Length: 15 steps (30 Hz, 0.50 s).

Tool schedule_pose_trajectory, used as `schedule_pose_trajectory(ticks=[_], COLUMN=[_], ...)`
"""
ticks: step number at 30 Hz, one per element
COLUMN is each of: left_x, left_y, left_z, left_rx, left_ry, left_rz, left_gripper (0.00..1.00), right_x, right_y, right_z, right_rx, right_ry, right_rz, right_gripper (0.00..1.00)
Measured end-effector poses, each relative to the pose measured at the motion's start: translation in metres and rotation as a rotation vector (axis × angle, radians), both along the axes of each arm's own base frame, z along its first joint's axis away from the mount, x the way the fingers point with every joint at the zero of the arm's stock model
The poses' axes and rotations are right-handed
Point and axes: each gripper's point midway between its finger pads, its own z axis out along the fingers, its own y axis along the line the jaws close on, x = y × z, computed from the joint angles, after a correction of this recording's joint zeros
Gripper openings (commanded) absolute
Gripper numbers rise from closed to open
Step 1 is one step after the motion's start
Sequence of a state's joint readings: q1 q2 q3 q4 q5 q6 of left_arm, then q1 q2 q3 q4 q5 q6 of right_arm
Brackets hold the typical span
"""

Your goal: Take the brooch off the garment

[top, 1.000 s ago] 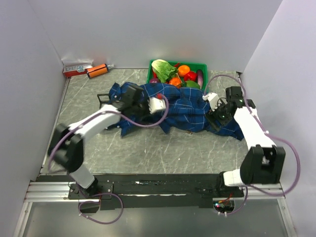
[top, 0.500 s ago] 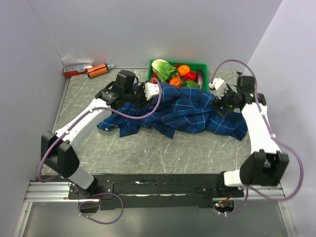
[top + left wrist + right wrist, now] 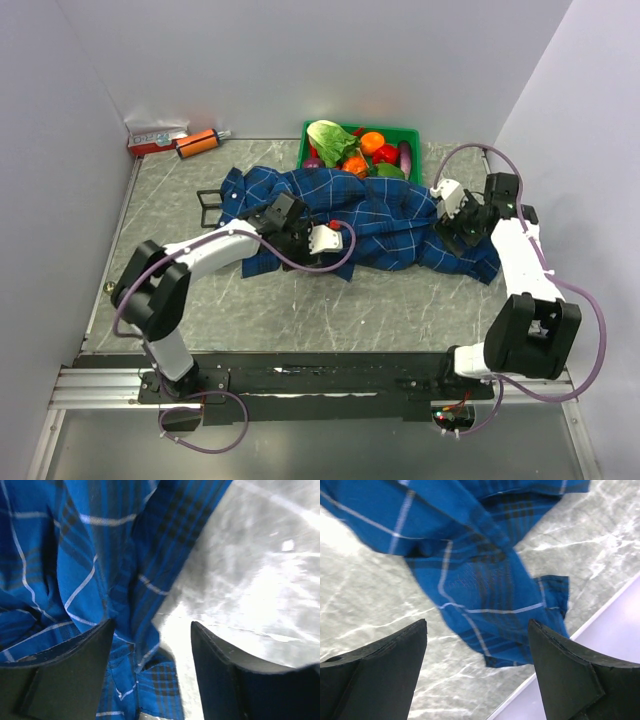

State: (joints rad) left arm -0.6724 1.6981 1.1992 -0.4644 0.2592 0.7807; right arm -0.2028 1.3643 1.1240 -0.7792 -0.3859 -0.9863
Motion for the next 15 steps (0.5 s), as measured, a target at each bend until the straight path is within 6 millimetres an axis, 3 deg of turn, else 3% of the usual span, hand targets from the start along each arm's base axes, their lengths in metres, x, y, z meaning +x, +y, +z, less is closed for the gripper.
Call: schedule_pose_trajectory(ticks=[3,6,7,9,10,11,14,15], left_x=[0.011,0.022,0.025,0.032,0.035,0.038,0.044,0.046], left_y=[0.004,0.005,0.005,0.006,0.007,0.008,0.01,0.011], left_z=[-0.014,-0.021,-0.022,-0.022,-0.022,-0.021,-0.016,-0.014], left_rx=[0.037,0.058,0.063,0.074,0.08,0.087,0.093,0.092], left_ry=[-0.015,-0.047,-0.058,-0.087,-0.102,-0.115,-0.138,-0.14], left_rz=[0.026,0.052,0.061,0.078,0.087,0.094,0.109,0.116], left_gripper=[0.58,0.42,0.29,0.16,0.03,0.01,0.01,0.01], right_x=[0.008,0.012,0.013,0.014,0.014,0.014,0.018,0.021], right_y=[-0.007,-0.011,-0.011,-0.012,-0.012,-0.012,-0.012,-0.012], right_z=[-0.006,-0.021,-0.026,-0.042,-0.048,-0.054,-0.057,-0.054], right_rx=[-0.019,-0.029,-0.03,-0.025,-0.024,-0.02,-0.01,-0.009], right_ry=[-0.009,0.015,0.026,0.071,0.091,0.112,0.138,0.131], right_rz=[0.009,0.024,0.029,0.041,0.05,0.057,0.074,0.074], right_gripper=[0.86,0.81,0.78,0.6,0.5,0.29,0.02,0.0])
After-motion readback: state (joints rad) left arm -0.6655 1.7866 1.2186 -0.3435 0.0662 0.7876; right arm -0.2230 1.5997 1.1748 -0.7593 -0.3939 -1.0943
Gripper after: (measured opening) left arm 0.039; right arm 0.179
